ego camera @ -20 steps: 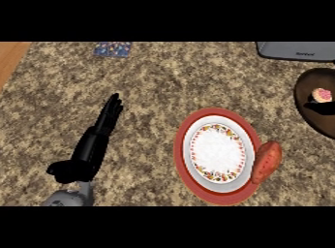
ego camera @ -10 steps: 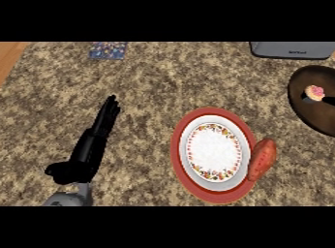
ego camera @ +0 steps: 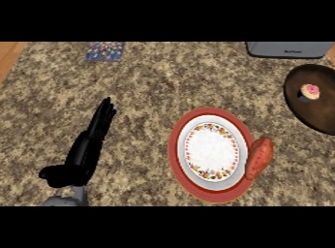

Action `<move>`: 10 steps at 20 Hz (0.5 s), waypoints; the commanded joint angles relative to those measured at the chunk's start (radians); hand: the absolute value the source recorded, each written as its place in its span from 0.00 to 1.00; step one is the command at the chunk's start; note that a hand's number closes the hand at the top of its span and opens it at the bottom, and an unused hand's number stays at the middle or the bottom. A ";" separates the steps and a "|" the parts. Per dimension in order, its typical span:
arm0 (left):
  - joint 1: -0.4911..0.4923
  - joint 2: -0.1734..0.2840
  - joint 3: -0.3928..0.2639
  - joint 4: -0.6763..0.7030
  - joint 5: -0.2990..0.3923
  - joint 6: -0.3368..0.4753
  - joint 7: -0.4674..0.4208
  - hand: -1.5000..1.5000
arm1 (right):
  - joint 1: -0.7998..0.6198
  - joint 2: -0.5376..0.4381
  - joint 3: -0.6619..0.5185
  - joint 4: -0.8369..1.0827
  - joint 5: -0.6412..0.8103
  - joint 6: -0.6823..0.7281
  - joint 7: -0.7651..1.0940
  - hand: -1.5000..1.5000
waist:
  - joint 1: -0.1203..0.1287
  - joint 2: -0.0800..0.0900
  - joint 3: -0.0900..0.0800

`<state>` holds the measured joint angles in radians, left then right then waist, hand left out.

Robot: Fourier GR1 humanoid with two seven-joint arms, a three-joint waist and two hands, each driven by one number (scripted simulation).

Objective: Pick the cupcake from the plate and place it in the pan

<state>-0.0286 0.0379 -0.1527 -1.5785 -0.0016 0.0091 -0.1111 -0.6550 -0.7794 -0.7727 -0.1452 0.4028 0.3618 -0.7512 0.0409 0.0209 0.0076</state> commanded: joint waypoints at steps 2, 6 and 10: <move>-0.044 0.010 0.014 0.016 -0.011 0.003 0.018 0.50 | 0.061 -0.027 0.005 -0.009 -0.013 0.153 -0.082 0.00 | -0.010 -0.003 -0.001; -0.010 0.012 0.024 -0.045 0.021 -0.004 0.056 0.50 | 0.142 -0.016 0.039 -0.039 0.005 0.166 -0.164 0.00 | -0.010 -0.008 -0.001; -0.042 -0.009 0.016 -0.009 0.004 0.010 0.038 0.50 | 0.147 -0.001 0.043 -0.058 -0.006 0.123 -0.181 0.00 | -0.016 -0.008 -0.002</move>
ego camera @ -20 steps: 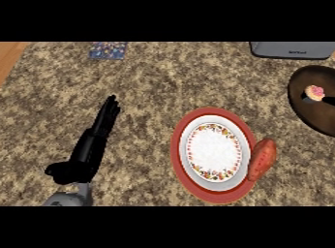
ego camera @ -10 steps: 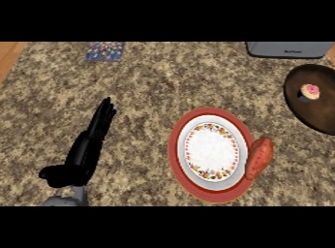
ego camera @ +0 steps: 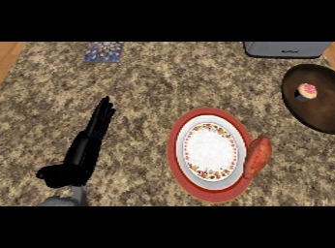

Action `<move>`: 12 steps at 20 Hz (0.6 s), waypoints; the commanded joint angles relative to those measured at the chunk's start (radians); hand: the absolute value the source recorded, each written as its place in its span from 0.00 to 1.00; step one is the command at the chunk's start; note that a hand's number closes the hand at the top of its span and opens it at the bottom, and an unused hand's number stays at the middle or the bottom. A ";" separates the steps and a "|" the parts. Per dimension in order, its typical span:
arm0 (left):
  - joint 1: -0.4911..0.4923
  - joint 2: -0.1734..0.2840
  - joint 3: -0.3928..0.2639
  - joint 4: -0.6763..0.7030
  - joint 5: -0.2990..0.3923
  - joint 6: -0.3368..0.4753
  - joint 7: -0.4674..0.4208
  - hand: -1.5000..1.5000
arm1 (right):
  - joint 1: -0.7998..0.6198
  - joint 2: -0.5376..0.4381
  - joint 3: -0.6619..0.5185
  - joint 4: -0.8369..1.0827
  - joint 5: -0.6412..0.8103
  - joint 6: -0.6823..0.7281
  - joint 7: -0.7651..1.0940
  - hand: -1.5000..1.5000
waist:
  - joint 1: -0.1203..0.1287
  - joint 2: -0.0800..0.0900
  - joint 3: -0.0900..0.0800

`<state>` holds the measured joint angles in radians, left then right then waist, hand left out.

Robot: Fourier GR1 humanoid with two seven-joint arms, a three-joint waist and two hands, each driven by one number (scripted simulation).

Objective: Pick the cupcake from the plate and place it in the pan

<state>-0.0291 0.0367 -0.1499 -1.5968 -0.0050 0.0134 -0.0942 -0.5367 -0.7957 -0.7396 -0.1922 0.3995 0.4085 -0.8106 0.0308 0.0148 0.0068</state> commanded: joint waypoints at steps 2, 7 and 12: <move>0.025 0.005 -0.007 -0.037 0.007 -0.012 0.018 0.50 | 0.049 -0.012 0.016 -0.001 -0.004 0.103 -0.111 0.00 | -0.001 -0.003 -0.001; 0.020 0.019 0.017 -0.006 0.015 -0.023 -0.001 0.50 | 0.068 -0.014 0.049 -0.022 0.007 0.099 -0.142 0.00 | -0.003 -0.004 -0.001; 0.001 -0.031 -0.022 -0.017 -0.015 0.022 0.039 0.50 | 0.085 -0.038 0.056 -0.012 0.004 0.062 -0.136 0.00 | -0.001 -0.003 0.000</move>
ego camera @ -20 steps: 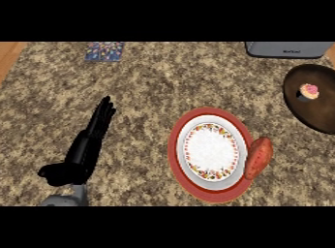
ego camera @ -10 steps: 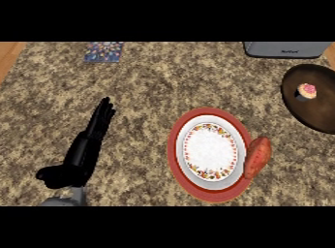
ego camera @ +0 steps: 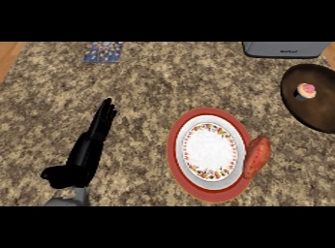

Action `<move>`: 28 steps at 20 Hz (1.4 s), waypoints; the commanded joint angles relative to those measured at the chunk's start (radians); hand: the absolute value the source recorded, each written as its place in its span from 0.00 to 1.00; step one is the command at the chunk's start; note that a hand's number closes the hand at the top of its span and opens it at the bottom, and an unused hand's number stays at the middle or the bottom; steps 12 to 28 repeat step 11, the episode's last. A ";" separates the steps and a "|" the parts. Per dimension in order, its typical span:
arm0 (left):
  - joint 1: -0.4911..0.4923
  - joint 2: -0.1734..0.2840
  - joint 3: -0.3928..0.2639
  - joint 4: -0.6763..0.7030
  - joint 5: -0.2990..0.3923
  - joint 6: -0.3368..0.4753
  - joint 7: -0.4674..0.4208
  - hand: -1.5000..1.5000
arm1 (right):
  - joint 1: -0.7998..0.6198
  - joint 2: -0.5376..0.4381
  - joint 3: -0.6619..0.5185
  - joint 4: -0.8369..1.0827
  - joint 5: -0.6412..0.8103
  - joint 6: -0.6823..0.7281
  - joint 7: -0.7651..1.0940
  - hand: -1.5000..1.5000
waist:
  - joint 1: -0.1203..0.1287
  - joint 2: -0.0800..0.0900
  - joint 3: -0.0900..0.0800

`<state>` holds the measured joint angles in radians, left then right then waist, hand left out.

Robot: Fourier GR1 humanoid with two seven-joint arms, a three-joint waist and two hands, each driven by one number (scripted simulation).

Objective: Pick the cupcake from the plate and place it in the pan

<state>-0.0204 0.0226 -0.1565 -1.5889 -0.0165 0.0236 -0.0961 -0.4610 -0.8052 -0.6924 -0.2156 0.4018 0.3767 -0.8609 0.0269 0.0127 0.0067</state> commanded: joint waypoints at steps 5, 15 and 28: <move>-0.050 0.015 0.042 0.014 0.030 -0.018 0.019 0.50 | 0.014 -0.001 0.035 0.002 0.007 0.055 -0.109 0.00 | -0.004 -0.002 -0.001; -0.028 -0.009 0.010 0.039 -0.007 0.001 -0.011 0.50 | 0.018 0.016 0.045 -0.010 0.008 -0.055 -0.152 0.00 | -0.002 -0.001 -0.001; -0.028 -0.009 0.010 0.039 -0.007 0.001 -0.011 0.50 | 0.018 0.016 0.045 -0.010 0.008 -0.055 -0.152 0.00 | -0.002 -0.001 -0.001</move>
